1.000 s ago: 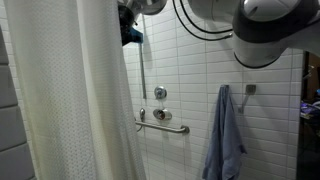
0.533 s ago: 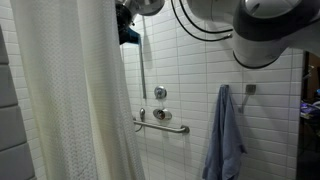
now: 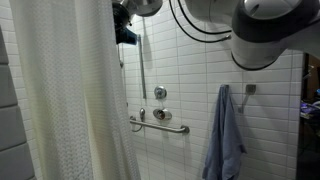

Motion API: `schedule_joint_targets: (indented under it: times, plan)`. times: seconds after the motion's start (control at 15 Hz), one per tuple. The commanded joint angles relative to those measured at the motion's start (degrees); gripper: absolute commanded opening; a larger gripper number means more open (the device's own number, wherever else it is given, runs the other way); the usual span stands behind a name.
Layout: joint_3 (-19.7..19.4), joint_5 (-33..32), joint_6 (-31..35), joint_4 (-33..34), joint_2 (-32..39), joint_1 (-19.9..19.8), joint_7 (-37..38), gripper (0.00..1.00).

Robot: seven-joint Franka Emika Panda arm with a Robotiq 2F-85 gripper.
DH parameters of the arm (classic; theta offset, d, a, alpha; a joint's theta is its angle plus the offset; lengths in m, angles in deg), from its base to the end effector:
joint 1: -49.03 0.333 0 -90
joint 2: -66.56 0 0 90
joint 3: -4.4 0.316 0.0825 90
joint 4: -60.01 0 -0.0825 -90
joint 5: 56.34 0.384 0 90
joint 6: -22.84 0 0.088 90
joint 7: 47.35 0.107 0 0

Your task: Open the shower curtain

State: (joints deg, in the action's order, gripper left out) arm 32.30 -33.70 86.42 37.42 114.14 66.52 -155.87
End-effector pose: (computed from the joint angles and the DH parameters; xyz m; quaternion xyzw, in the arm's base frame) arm 0.5718 0.3661 0.6286 -0.1935 -0.9175 -0.1935 0.2886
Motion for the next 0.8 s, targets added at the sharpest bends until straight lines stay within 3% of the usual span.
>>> schedule_joint_targets:
  times: [0.0, 0.13, 0.2, 0.27, 0.47, 0.53, 0.6, 0.73]
  plan:
    - [-1.79, -3.05, 2.65, -3.86, 1.09, 1.62, -2.7, 0.01]
    - [-1.67, -2.87, 5.41, -3.95, 1.37, 1.8, -2.48, 0.01]
    - [-3.39, -2.07, 3.31, 3.6, 5.37, 4.34, -1.03, 0.01]
    - [-1.75, -2.51, 7.01, -4.02, 1.64, 2.04, -2.2, 0.01]
    - [-1.75, -2.3, 9.57, -4.33, 1.91, 2.3, -1.61, 0.01]
    - [-3.59, -2.06, 7.32, 3.29, 5.81, 4.87, -0.29, 0.01]
    - [-2.07, -2.46, 10.91, -4.25, 2.07, 2.65, -1.44, 0.01]
    - [-2.18, -2.61, 12.18, -4.29, 2.19, 2.92, -1.42, 0.01]
